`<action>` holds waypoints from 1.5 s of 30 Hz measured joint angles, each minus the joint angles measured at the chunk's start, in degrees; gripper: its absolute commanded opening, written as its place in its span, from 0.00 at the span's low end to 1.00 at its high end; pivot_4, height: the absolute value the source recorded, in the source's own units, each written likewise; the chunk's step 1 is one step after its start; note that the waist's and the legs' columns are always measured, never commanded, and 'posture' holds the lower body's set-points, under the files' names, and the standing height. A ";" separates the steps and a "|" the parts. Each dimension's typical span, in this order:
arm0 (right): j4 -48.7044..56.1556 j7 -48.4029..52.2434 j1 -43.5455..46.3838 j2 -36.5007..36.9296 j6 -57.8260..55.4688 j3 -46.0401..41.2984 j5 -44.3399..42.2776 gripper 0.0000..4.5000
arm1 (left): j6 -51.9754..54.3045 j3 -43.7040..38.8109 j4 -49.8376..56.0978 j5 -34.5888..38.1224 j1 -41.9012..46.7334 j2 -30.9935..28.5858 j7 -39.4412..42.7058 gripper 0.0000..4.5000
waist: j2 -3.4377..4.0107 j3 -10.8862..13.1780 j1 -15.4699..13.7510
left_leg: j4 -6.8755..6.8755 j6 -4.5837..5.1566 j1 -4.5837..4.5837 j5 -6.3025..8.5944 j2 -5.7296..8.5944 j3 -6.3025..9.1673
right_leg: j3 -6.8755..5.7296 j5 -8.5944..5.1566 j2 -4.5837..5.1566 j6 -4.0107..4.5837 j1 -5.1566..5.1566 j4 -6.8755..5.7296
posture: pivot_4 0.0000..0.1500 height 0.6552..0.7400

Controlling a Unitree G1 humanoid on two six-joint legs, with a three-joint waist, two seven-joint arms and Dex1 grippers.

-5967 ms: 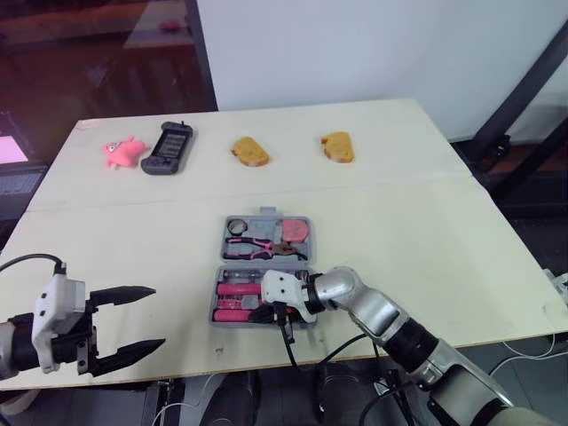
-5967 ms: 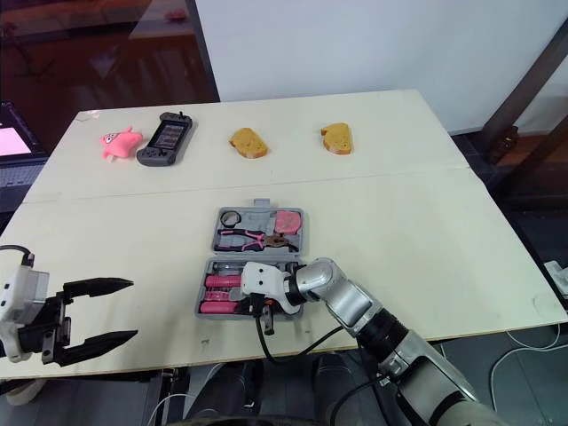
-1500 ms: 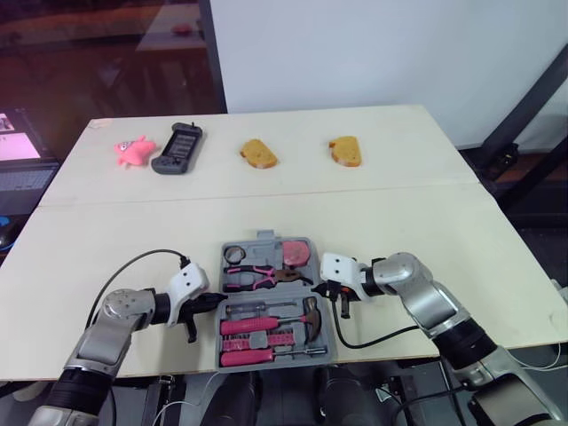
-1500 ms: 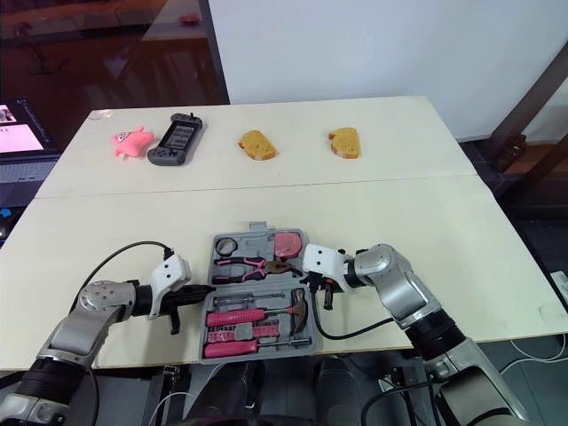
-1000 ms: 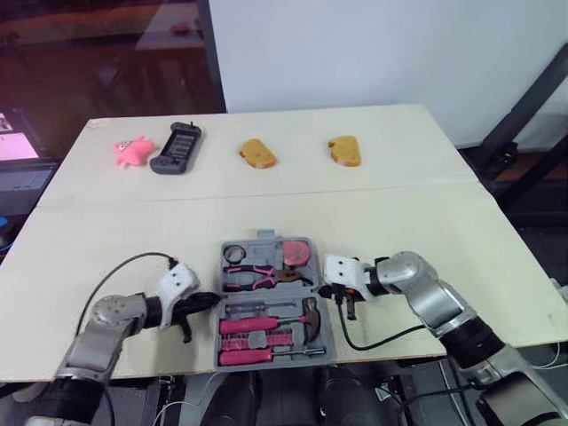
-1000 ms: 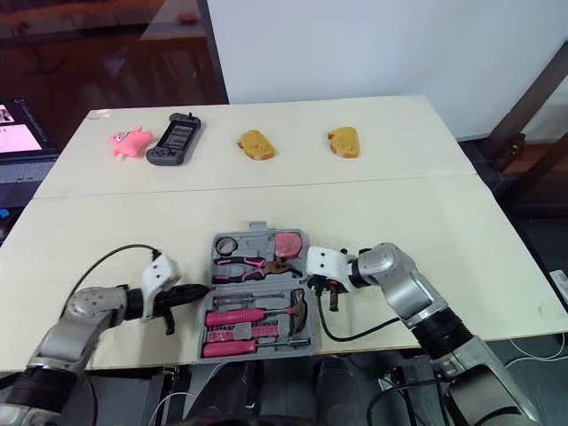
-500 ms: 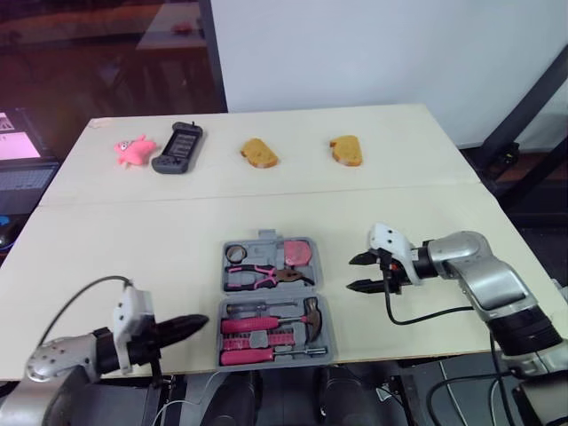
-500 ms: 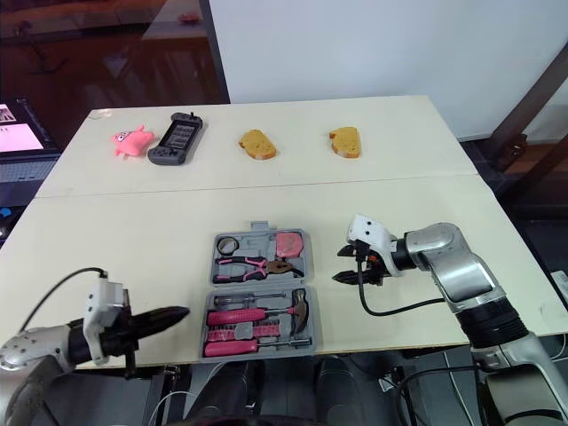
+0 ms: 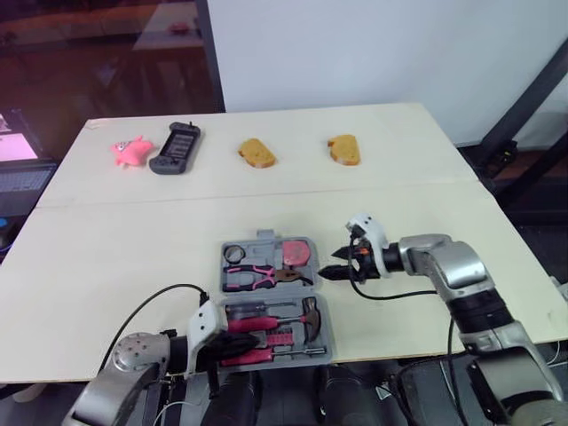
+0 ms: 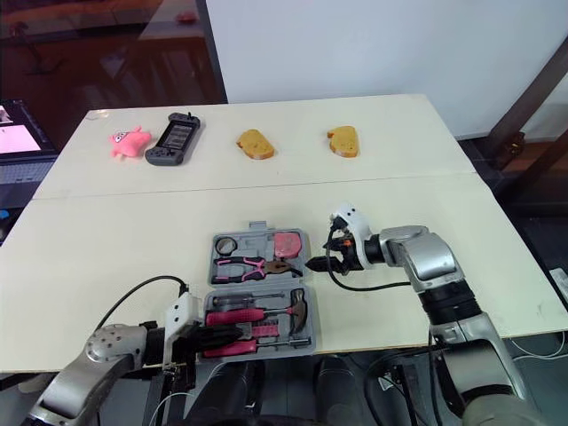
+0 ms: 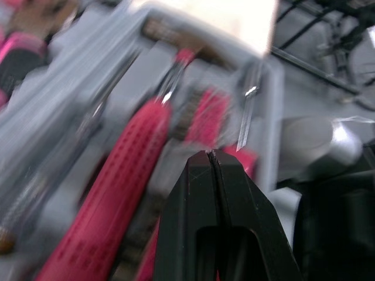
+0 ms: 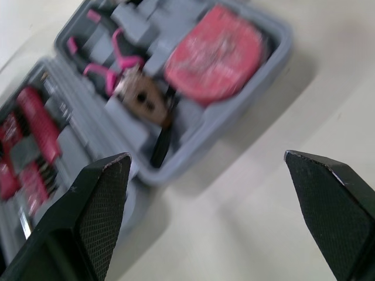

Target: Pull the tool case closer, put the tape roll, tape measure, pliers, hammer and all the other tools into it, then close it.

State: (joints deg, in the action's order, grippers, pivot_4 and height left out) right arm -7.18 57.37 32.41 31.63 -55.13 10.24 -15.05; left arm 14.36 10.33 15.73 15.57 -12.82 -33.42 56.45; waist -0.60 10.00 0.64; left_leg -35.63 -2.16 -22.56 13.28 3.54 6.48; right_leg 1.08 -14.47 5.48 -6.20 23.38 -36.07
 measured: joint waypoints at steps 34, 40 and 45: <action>-32.89 -4.72 12.34 -20.38 -2.32 -18.08 -11.68 0.98 | 11.78 0.09 7.20 1.49 -1.07 -1.80 -8.33 0.00 | 0.11 0.00 1.91 | 0.37 0.00 0.13 0.00 -0.12 -0.02 | 0.13 0.14 -0.26 -0.18 0.16 -0.12 | 1.00 1.00; -23.87 -1.56 9.89 -19.18 -7.28 -16.60 -14.98 0.98 | 12.60 0.02 7.56 2.52 -1.47 -1.27 -9.25 0.00 | 0.11 0.00 1.92 | 0.38 0.00 0.13 0.00 -0.13 -0.01 | 0.14 0.14 -0.26 -0.17 0.16 -0.12 | 1.00 1.00; -19.39 -0.49 8.43 -18.52 -9.33 -15.69 -16.64 0.98 | 12.33 -0.17 7.76 2.67 -2.19 -1.11 -10.06 0.00 | 0.11 0.00 1.87 | 0.38 0.00 0.13 0.00 -0.14 -0.01 | 0.14 0.14 -0.25 -0.17 0.17 -0.12 | 1.00 1.00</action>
State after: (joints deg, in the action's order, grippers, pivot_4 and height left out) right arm -26.57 56.89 40.84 13.11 -64.46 -5.45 -31.69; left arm 26.69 10.17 23.50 18.24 -15.01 -34.53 46.38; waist -0.49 10.00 2.50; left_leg -35.25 -2.16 -22.43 13.27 3.41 6.47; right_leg 1.23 -14.33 5.22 -6.38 23.55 -36.19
